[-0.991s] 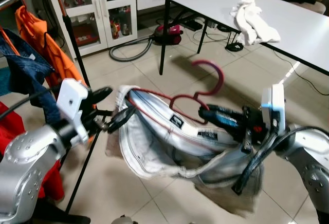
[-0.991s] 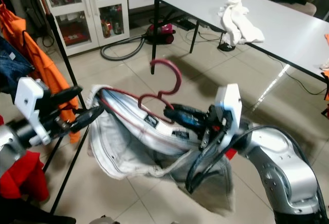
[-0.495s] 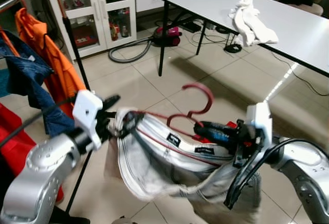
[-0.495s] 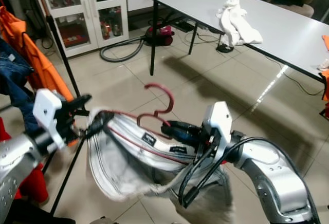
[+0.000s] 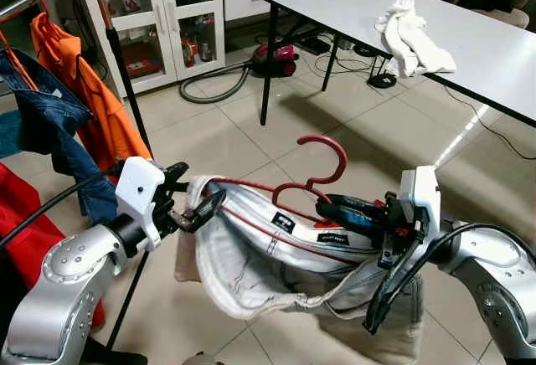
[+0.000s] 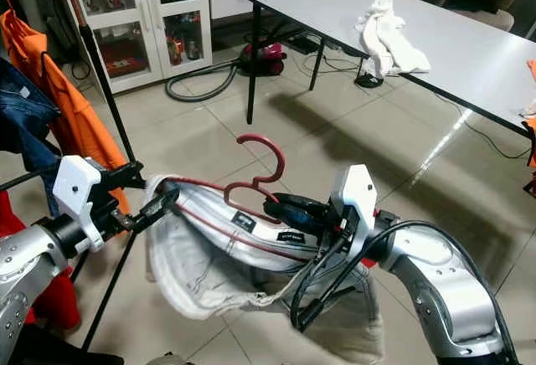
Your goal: Hang hanger
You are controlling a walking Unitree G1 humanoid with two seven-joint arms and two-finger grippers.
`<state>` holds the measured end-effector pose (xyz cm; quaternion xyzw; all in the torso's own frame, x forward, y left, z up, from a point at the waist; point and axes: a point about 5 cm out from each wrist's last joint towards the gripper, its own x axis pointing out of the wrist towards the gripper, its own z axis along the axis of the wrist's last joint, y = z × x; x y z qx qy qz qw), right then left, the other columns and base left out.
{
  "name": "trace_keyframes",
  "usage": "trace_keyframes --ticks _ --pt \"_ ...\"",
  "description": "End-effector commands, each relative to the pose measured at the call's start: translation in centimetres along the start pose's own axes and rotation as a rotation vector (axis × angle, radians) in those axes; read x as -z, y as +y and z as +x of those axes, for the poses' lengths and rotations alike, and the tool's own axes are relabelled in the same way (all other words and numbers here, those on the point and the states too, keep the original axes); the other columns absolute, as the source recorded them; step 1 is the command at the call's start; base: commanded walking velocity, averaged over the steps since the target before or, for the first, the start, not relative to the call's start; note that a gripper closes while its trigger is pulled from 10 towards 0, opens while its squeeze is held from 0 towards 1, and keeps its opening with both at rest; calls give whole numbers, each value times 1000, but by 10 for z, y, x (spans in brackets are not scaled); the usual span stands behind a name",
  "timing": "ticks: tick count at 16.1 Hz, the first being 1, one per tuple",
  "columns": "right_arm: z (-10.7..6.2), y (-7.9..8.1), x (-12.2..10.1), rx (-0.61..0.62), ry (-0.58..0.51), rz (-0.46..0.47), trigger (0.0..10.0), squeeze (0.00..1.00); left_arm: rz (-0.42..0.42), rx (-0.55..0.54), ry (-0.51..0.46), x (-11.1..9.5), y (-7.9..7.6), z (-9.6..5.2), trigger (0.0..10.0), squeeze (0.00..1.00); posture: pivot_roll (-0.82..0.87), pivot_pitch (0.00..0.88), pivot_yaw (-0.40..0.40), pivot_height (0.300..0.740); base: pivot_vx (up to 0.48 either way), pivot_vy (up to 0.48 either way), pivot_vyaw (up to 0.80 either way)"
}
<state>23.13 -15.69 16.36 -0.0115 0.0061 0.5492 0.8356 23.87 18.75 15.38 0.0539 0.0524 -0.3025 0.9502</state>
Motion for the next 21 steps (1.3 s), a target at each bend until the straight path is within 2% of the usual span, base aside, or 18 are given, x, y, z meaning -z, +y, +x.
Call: trace_keyframes --ticks 1,8,12,16,20,21 --pt "2 -3 -12 -7 -47 -54 10000 0 8 23 -2 -3 0 2 10000 0 -44 0 -44 740 0 0 0" --pt "-6 2 -13 -18 -56 -37 10000 0 24 81 25 -4 0 -2 10000 0 -45 0 -42 740 0 0 0" --pt "-3 -5 -26 -19 -104 -53 10000 0 -15 104 23 -2 -8 -2 10000 0 -44 0 -54 740 0 0 0" --pt "-2 -5 -34 -18 -126 -68 10000 0 5 11 48 0 5 -3 10000 0 -48 0 -47 740 0 0 0" --pt "-5 -3 -34 -16 -129 -55 10000 0 -13 -70 58 2 13 -8 10000 0 -47 0 -42 740 0 0 0" --pt "-5 -3 -33 -19 -124 -46 10000 0 -43 -81 40 -1 16 -10 10000 0 -44 0 -45 740 0 0 0"
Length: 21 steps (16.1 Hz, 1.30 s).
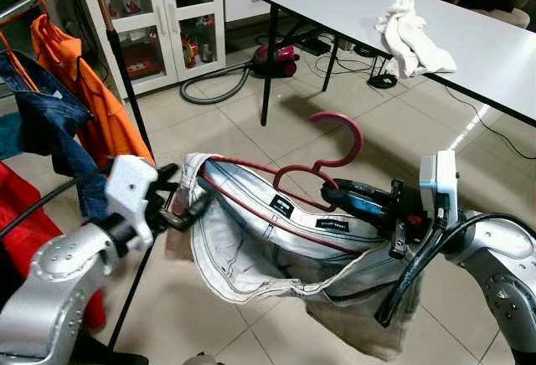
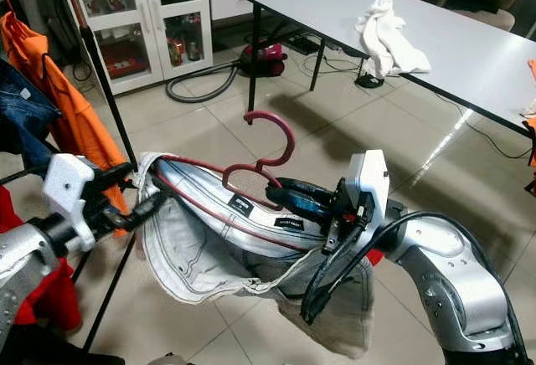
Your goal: Hang hanger
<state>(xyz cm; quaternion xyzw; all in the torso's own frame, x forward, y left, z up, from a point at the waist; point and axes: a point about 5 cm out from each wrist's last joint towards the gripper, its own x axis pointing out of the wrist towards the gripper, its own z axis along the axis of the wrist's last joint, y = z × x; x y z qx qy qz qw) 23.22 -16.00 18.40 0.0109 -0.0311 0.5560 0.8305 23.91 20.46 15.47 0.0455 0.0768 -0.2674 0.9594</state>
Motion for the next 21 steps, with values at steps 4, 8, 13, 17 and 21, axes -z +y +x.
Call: trace_keyframes --ticks 4,8,13,17,21 --pt "1 -3 -9 -43 -5 1 10000 0 -44 159 -24 -9 -12 1 10000 0 -38 0 -48 740 0 0 0" --pt "2 -8 -17 -50 -30 -12 10000 0 -6 96 4 -6 -5 7 10000 0 -39 0 -49 740 0 0 0" --pt "0 -7 -17 -59 -26 -7 10000 0 11 47 0 -7 1 10 3961 0 -41 0 -44 740 0 0 0" --pt "0 -7 -15 -53 -27 -7 10000 0 -24 58 -26 -9 0 9 0 0 -45 0 -37 740 0 0 0" --pt "0 -7 -15 -50 -24 -11 10000 0 -30 81 -32 -10 -3 9 0 0 -51 0 -35 740 0 0 0"
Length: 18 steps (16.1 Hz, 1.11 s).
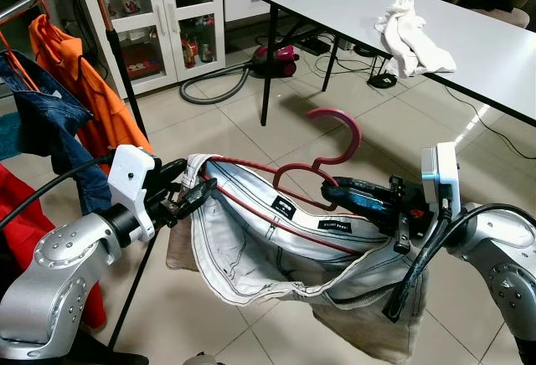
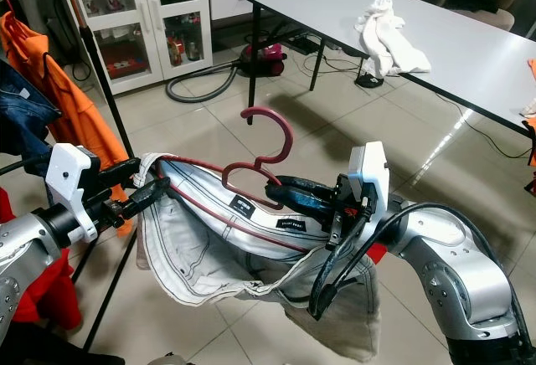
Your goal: Hang hanger
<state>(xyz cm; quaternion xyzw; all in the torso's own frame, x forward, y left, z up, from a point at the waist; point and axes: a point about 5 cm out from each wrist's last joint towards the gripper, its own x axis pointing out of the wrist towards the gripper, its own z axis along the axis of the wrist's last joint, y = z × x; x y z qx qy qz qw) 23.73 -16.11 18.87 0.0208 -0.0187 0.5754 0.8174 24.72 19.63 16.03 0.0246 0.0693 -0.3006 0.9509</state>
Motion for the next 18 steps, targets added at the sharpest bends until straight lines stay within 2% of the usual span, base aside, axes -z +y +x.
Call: trace_keyframes --ticks 1,9,13,17,18 --pt "-2 -1 -11 -3 -31 -45 10000 0 -2 9 -5 -2 0 -1 0 0 -51 0 -33 740 0 0 0" --pt "-6 -6 -10 20 -20 -62 10000 0 11 36 11 -8 5 -11 0 0 -41 0 -30 740 0 0 0" --pt "-4 -4 -9 18 -14 -71 10000 0 58 -11 -2 -17 14 -8 0 0 -40 0 -25 740 0 0 0" --pt "-2 -5 -9 22 -8 -88 10000 0 96 -13 12 -22 21 -11 0 0 -38 0 -21 740 0 0 0" --pt "-1 -3 -8 5 10 -101 10000 0 140 -46 30 -26 29 -11 0 0 -36 0 -26 740 0 0 0"
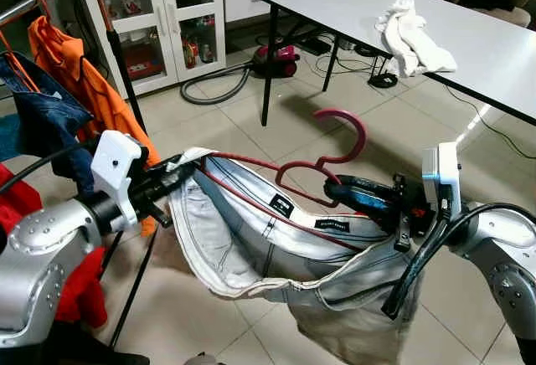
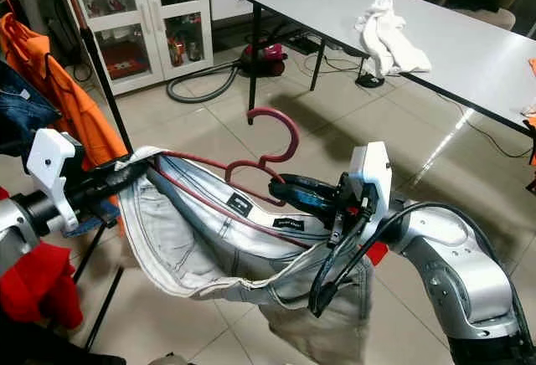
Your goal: Hang hanger
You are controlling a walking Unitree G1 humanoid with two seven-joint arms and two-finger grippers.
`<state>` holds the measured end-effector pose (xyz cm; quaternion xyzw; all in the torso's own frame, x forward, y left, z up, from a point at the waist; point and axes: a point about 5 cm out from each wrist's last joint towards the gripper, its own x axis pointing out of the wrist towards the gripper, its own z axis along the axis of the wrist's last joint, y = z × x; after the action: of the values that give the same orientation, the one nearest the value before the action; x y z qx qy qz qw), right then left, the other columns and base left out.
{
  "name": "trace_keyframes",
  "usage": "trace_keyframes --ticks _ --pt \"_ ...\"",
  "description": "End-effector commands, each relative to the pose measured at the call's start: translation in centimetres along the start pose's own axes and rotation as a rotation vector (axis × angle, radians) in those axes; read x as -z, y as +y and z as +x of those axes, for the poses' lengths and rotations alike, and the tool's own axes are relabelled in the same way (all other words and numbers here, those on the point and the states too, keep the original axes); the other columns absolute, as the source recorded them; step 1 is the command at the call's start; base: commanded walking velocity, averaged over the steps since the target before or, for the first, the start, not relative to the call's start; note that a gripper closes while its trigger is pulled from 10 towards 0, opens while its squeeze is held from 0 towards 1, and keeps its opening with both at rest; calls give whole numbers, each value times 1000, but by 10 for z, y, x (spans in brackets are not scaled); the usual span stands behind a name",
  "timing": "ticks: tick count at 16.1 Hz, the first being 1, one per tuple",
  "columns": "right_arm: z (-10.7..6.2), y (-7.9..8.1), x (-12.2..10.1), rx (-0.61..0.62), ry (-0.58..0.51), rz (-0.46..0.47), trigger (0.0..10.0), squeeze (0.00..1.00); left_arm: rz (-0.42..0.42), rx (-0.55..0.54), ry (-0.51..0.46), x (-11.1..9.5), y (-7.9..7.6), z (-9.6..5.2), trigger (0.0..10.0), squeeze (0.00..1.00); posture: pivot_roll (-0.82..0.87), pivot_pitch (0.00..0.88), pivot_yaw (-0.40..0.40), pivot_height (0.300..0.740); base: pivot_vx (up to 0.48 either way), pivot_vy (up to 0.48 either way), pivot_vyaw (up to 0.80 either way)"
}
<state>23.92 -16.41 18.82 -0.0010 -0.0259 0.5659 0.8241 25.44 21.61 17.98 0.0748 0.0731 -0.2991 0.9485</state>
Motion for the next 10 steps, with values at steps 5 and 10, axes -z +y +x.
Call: trace_keyframes --ticks 5,10 --pt "3 9 -1 -55 37 -65 10000 0 130 -72 -8 -35 42 -5 0 0 -31 0 -24 740 0 0 0" --pt "0 13 1 -46 46 -67 10000 0 110 -108 -16 -43 61 5 0 0 -40 0 -14 740 0 0 0"
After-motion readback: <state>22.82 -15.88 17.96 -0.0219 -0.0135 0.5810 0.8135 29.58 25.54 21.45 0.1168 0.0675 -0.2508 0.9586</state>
